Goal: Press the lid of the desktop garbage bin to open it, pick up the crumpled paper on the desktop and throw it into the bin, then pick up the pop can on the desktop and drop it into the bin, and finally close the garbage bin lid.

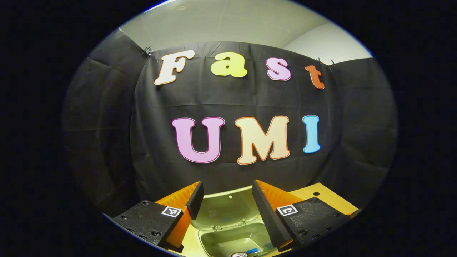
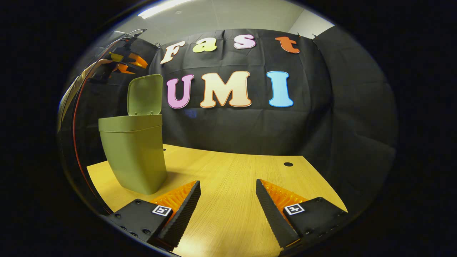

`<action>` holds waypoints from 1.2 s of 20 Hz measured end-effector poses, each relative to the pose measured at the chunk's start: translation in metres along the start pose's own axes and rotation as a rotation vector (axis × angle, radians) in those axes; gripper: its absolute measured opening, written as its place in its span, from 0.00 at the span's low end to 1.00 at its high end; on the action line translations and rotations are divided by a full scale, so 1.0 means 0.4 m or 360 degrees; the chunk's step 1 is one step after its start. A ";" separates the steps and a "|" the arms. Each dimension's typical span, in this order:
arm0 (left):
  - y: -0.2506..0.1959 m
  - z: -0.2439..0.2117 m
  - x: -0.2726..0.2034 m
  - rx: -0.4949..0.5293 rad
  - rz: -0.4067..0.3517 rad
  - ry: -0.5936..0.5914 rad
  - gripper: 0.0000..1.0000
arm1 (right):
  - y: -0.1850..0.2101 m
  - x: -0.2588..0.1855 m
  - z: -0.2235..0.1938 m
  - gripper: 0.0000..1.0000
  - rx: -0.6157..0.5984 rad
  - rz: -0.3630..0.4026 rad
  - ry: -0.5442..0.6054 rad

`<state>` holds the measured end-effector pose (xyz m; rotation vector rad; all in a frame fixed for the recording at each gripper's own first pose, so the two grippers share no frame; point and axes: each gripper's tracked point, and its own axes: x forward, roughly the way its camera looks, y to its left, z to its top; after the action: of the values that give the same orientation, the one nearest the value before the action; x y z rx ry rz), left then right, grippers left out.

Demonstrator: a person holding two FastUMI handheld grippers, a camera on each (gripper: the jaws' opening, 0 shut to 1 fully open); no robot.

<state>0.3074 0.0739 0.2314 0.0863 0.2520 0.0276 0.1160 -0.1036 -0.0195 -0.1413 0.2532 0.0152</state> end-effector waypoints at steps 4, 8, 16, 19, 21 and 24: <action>0.034 -0.029 0.086 0.0086 0.0128 0.0156 0.83 | -0.006 0.000 -0.006 0.98 0.0003 -0.0010 0.0007; 0.024 -0.074 0.122 0.0063 0.0146 0.0247 0.82 | -0.004 0.004 -0.011 0.98 -0.0009 -0.0007 0.0021; -0.040 -0.179 0.043 0.0029 0.0001 0.0339 0.84 | -0.002 0.005 0.001 0.98 0.0009 0.0014 0.0004; -0.075 -0.218 -0.019 0.0082 -0.0067 0.0312 0.82 | 0.002 0.001 0.007 0.98 0.0016 0.0034 -0.0009; -0.102 -0.249 -0.058 0.0104 -0.0121 0.0295 0.82 | 0.000 -0.005 0.012 0.98 0.0017 0.0037 -0.0022; -0.113 -0.295 -0.104 0.0102 -0.0136 0.0256 0.82 | 0.008 -0.014 0.017 0.98 0.0015 0.0058 -0.0036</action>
<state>0.2382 0.0369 0.1237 0.1374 0.4172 -0.0586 0.1121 -0.0993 -0.0121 -0.1274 0.2332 0.0521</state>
